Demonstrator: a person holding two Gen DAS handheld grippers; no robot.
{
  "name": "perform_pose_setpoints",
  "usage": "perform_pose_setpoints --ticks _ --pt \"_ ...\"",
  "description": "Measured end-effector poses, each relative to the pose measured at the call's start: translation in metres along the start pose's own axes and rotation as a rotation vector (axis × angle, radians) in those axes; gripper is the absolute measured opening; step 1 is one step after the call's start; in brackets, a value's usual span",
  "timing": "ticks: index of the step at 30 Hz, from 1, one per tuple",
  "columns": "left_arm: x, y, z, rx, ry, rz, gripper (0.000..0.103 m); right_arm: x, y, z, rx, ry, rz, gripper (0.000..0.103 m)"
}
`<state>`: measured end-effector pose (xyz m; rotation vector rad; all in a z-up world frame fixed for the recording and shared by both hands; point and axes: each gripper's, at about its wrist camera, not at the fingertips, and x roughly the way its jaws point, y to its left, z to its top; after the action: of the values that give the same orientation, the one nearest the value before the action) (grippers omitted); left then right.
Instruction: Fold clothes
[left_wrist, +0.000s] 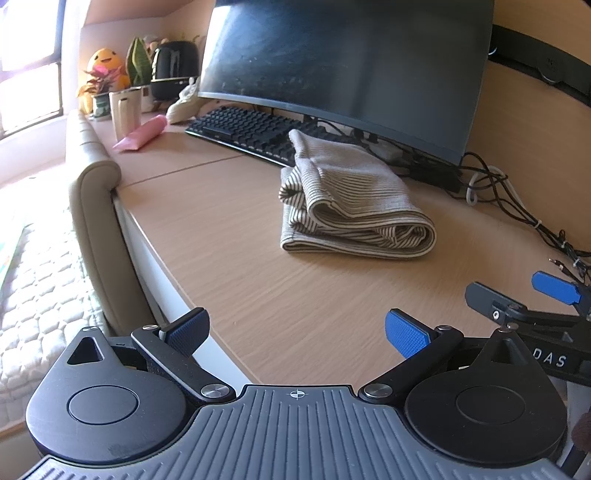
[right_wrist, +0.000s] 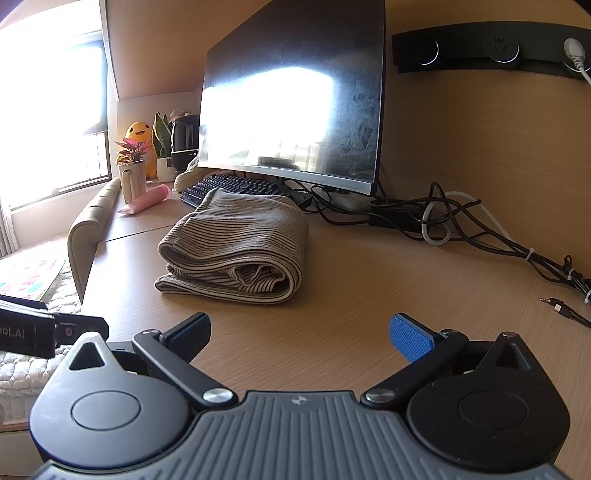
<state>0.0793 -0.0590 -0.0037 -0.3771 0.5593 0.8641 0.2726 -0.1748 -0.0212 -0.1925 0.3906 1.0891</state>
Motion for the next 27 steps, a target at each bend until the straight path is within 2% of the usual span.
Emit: perform_pose_setpoints --ticks 27 --pt "0.0016 -0.0020 -0.0003 0.007 0.016 -0.003 0.103 0.0001 -0.0012 -0.0001 0.009 0.003 0.002 0.103"
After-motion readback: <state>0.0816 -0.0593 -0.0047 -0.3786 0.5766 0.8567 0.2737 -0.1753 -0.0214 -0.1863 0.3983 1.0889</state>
